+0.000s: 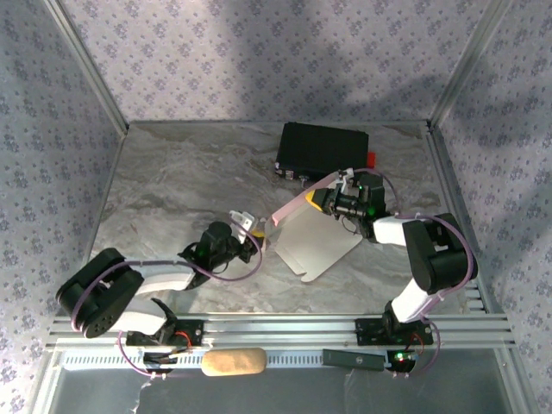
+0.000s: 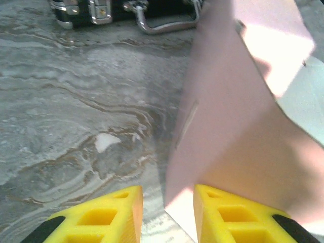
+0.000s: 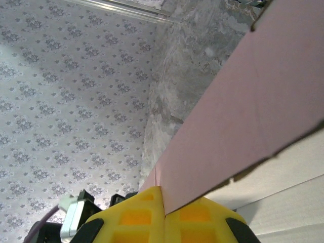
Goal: Fold the paper box
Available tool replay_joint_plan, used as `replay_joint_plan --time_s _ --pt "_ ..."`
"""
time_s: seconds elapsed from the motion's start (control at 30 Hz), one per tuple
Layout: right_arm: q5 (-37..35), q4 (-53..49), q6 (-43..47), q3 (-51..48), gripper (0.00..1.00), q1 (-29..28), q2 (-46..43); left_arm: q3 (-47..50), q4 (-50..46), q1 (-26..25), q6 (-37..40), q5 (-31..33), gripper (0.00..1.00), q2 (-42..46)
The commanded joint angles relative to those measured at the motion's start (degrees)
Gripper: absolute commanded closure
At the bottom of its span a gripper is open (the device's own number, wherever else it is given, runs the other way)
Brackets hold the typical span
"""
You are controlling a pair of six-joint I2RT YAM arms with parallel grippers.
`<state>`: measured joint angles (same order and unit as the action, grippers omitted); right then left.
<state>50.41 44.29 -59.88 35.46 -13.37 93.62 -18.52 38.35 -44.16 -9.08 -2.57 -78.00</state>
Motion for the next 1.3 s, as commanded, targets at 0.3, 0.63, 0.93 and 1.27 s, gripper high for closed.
replay_joint_plan --time_s 0.3,0.63,0.93,1.27 --pt "-1.33 -8.92 1.87 -0.23 1.00 -0.45 0.61 -2.69 5.75 -1.85 5.04 -3.65 0.67 -2.86" --pt "-1.80 -8.48 2.23 -1.27 1.00 -0.80 0.70 -5.04 8.86 -4.46 4.38 -0.26 0.63 -6.98" --pt "-1.91 -8.17 1.92 -1.09 1.00 -1.22 1.21 -6.33 11.21 -4.97 2.93 2.50 0.60 -10.18" --pt "-2.16 -8.87 1.90 -1.02 1.00 -1.22 1.01 -6.43 14.66 -6.41 1.46 6.37 0.54 -11.82"
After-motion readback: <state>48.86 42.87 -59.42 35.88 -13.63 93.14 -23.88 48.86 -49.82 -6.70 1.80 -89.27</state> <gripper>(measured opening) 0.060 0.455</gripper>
